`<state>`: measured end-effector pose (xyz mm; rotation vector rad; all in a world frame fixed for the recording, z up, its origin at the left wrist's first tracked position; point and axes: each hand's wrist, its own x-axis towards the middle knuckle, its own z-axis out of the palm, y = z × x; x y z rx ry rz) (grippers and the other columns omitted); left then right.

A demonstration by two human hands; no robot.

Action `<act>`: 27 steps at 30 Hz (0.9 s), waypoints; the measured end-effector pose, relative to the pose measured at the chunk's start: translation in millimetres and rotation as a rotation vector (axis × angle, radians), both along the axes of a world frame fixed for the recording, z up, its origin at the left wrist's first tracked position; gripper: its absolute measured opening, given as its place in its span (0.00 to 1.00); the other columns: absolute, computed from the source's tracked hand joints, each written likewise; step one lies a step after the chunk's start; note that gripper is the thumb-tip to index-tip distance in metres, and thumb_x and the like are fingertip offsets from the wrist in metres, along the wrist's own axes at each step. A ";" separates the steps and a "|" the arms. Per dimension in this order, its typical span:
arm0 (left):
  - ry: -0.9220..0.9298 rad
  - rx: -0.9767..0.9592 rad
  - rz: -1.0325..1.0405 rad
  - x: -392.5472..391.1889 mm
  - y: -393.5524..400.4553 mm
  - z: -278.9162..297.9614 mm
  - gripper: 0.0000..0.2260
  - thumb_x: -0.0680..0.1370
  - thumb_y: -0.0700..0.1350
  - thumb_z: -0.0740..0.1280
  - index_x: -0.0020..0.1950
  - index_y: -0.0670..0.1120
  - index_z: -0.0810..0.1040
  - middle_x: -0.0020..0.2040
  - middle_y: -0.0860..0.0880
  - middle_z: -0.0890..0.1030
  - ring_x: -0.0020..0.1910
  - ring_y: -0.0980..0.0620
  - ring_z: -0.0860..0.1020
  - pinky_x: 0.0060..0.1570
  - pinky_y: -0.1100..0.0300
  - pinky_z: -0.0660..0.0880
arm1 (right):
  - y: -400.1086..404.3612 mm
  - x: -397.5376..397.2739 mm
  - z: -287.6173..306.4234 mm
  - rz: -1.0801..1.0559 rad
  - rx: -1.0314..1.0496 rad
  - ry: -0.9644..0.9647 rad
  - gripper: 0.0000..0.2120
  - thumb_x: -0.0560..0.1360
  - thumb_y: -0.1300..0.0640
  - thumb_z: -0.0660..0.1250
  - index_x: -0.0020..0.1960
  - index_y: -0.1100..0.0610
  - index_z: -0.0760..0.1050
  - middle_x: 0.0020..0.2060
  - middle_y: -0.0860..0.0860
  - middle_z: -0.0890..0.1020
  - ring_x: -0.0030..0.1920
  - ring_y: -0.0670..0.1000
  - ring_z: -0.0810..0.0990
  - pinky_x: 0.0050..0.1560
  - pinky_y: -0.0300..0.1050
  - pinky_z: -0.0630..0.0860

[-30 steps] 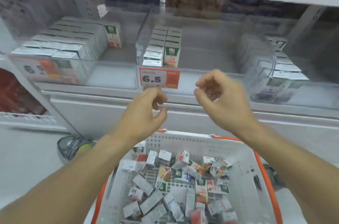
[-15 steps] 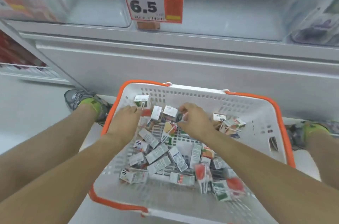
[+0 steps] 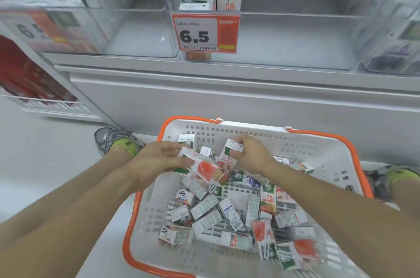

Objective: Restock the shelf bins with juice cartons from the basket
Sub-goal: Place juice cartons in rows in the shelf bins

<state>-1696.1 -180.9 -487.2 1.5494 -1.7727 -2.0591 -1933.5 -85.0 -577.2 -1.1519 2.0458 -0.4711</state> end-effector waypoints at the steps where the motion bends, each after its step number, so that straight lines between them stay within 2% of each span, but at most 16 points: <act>1: 0.074 0.052 0.024 -1.6 1.4 5.3 0.27 0.63 0.43 0.82 0.61 0.40 0.80 0.55 0.40 0.84 0.57 0.40 0.82 0.64 0.48 0.75 | 3.5 -8.8 20.0 -0.005 0.000 -0.027 0.12 0.78 0.54 0.69 0.59 0.55 0.73 0.55 0.53 0.80 0.47 0.53 0.80 0.46 0.45 0.74; 3: 0.196 0.131 0.053 -10.3 5.5 18.6 0.29 0.64 0.45 0.80 0.61 0.35 0.80 0.59 0.34 0.81 0.59 0.35 0.79 0.67 0.42 0.72 | 10.8 -26.0 64.1 -0.009 -0.025 -0.065 0.11 0.77 0.52 0.70 0.57 0.55 0.74 0.52 0.51 0.80 0.44 0.55 0.82 0.44 0.51 0.79; 5: 0.283 0.178 0.063 -24.9 10.9 37.2 0.24 0.68 0.43 0.78 0.60 0.33 0.80 0.60 0.31 0.79 0.56 0.36 0.80 0.64 0.40 0.74 | 20.3 -41.0 110.7 -0.018 -0.075 -0.149 0.13 0.77 0.53 0.71 0.57 0.58 0.75 0.51 0.53 0.81 0.45 0.55 0.84 0.50 0.55 0.82; 8: 0.286 0.152 0.022 -48.6 13.4 69.7 0.17 0.71 0.42 0.73 0.57 0.34 0.82 0.55 0.31 0.81 0.52 0.40 0.81 0.56 0.41 0.79 | 43.9 -56.6 174.8 -0.051 -0.118 -0.370 0.12 0.79 0.56 0.69 0.58 0.63 0.76 0.46 0.57 0.83 0.43 0.53 0.84 0.51 0.52 0.83; 10: 0.271 0.095 -0.064 -60.5 11.4 91.3 0.13 0.73 0.43 0.70 0.52 0.36 0.83 0.50 0.32 0.82 0.48 0.42 0.81 0.55 0.43 0.80 | 62.6 -63.4 200.5 -0.076 -0.170 -0.441 0.11 0.79 0.57 0.68 0.57 0.63 0.78 0.46 0.59 0.85 0.44 0.55 0.85 0.51 0.52 0.83; 12: 0.282 0.074 -0.139 -66.7 9.1 104.8 0.13 0.76 0.44 0.69 0.52 0.35 0.83 0.50 0.35 0.83 0.47 0.43 0.82 0.55 0.45 0.80 | 76.7 -68.0 211.5 -0.146 -0.236 -0.468 0.11 0.78 0.56 0.69 0.56 0.62 0.79 0.46 0.60 0.85 0.45 0.59 0.85 0.51 0.54 0.83; 14: 0.318 0.082 -0.159 -69.1 7.9 108.9 0.18 0.76 0.46 0.69 0.59 0.33 0.79 0.52 0.36 0.82 0.49 0.44 0.81 0.52 0.48 0.80 | 81.2 -70.7 213.5 -0.249 -0.279 -0.492 0.12 0.77 0.55 0.69 0.56 0.62 0.78 0.45 0.60 0.86 0.44 0.61 0.85 0.51 0.56 0.83; 17: 0.361 0.050 -0.185 -76.3 5.9 114.8 0.17 0.76 0.47 0.69 0.63 0.44 0.80 0.52 0.39 0.79 0.50 0.43 0.79 0.50 0.48 0.79 | 75.7 -68.6 219.7 -0.370 -0.356 -0.537 0.12 0.77 0.56 0.70 0.56 0.63 0.76 0.43 0.62 0.86 0.43 0.64 0.85 0.47 0.56 0.81; 19: 0.379 0.049 -0.254 -84.1 4.9 122.1 0.14 0.79 0.45 0.68 0.64 0.48 0.80 0.49 0.39 0.77 0.44 0.44 0.78 0.43 0.50 0.79 | 72.6 -66.3 225.2 -0.404 -0.408 -0.569 0.13 0.76 0.56 0.70 0.56 0.64 0.76 0.42 0.62 0.86 0.42 0.64 0.85 0.43 0.53 0.81; 21: 0.441 0.138 -0.264 -91.6 7.0 125.5 0.12 0.79 0.44 0.67 0.62 0.44 0.79 0.46 0.38 0.76 0.36 0.46 0.76 0.33 0.55 0.76 | 71.7 -65.2 229.8 -0.412 -0.430 -0.609 0.14 0.76 0.55 0.70 0.56 0.64 0.76 0.43 0.62 0.85 0.40 0.63 0.84 0.40 0.50 0.82; 24: 0.527 0.269 -0.203 -99.9 15.8 125.0 0.10 0.75 0.45 0.67 0.52 0.42 0.77 0.39 0.38 0.75 0.26 0.49 0.72 0.22 0.60 0.67 | 70.7 -65.1 233.8 -0.407 -0.440 -0.686 0.19 0.72 0.53 0.71 0.56 0.65 0.77 0.44 0.63 0.85 0.39 0.61 0.84 0.38 0.47 0.83; 27: 0.504 0.164 -0.129 -102.4 18.7 120.7 0.11 0.76 0.48 0.73 0.50 0.42 0.76 0.33 0.40 0.77 0.22 0.51 0.71 0.18 0.65 0.60 | 66.3 -62.8 236.1 -0.390 -0.436 -0.768 0.22 0.69 0.51 0.72 0.57 0.64 0.77 0.46 0.63 0.85 0.40 0.61 0.84 0.39 0.46 0.83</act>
